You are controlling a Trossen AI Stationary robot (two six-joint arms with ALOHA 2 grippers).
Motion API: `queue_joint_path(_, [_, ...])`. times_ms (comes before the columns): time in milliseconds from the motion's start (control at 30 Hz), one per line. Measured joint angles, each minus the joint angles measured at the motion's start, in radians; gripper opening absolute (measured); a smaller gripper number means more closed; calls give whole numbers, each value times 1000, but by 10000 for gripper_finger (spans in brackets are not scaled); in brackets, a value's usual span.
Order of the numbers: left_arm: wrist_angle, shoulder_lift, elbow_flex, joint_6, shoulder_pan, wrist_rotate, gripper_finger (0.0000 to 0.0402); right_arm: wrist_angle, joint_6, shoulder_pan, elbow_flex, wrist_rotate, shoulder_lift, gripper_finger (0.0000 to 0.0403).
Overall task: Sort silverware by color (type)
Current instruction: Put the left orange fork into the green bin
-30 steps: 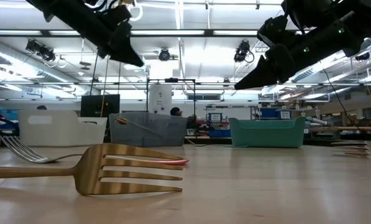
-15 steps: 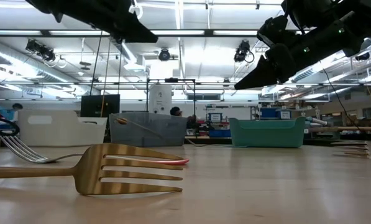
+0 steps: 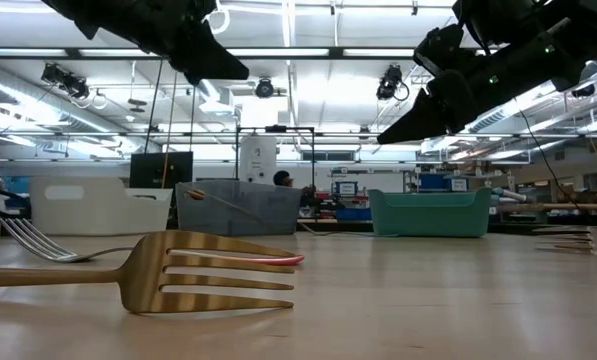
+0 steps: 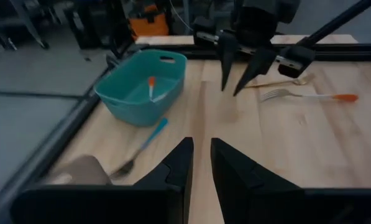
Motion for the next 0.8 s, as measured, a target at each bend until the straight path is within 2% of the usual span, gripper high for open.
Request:
queue_joint_path(333, [-27, 16, 0, -215, -8, 0, 64, 2, 0, 0, 0, 0, 0, 93])
queue_joint_path(800, [-54, 175, 0, -409, -156, -40, 46, 6, 0, 5, 0, 0, 0, 93])
